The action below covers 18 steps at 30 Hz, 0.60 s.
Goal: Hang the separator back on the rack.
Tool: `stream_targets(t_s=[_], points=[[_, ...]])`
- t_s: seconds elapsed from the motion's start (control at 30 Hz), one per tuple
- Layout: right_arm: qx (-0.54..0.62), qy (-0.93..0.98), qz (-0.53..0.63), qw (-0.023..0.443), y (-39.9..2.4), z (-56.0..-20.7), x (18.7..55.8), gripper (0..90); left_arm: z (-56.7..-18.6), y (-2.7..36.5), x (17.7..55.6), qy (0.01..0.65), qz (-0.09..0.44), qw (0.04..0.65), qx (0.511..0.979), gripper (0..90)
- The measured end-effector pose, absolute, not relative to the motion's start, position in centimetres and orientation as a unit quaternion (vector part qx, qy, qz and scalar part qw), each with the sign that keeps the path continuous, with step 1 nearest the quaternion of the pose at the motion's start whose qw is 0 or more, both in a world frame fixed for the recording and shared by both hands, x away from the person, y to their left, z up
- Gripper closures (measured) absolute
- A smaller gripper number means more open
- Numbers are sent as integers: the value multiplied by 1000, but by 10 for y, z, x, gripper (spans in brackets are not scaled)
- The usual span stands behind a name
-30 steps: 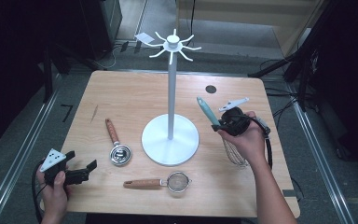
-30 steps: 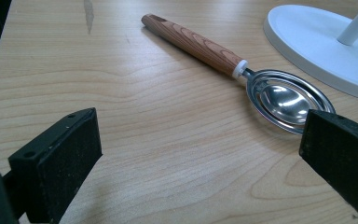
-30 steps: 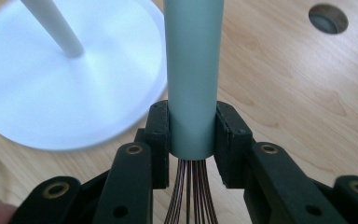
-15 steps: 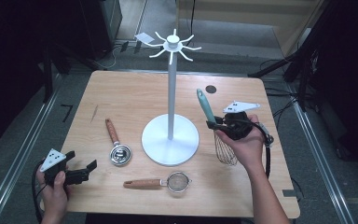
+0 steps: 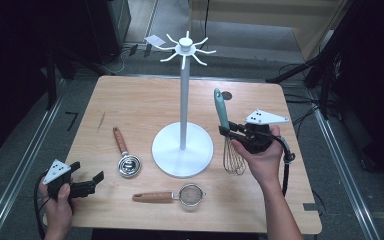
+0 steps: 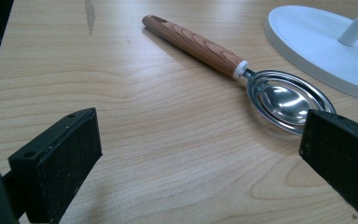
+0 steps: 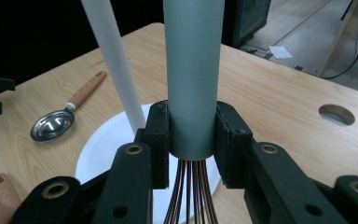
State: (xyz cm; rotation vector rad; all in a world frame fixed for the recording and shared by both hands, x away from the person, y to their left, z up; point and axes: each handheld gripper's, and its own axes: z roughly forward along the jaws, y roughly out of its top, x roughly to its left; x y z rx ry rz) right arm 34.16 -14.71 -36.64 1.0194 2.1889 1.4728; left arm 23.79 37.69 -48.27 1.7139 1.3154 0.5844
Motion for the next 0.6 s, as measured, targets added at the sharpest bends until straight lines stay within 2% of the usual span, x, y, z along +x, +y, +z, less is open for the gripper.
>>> stream_targets(t_s=[0.2,0.6], points=[[347,747,538,180,-144,-357,331,709,-483,377,238,529,235,437,688,0],[321,725,581,185,-133,-335,317,708,-483,377,238,529,237,437,688,0]])
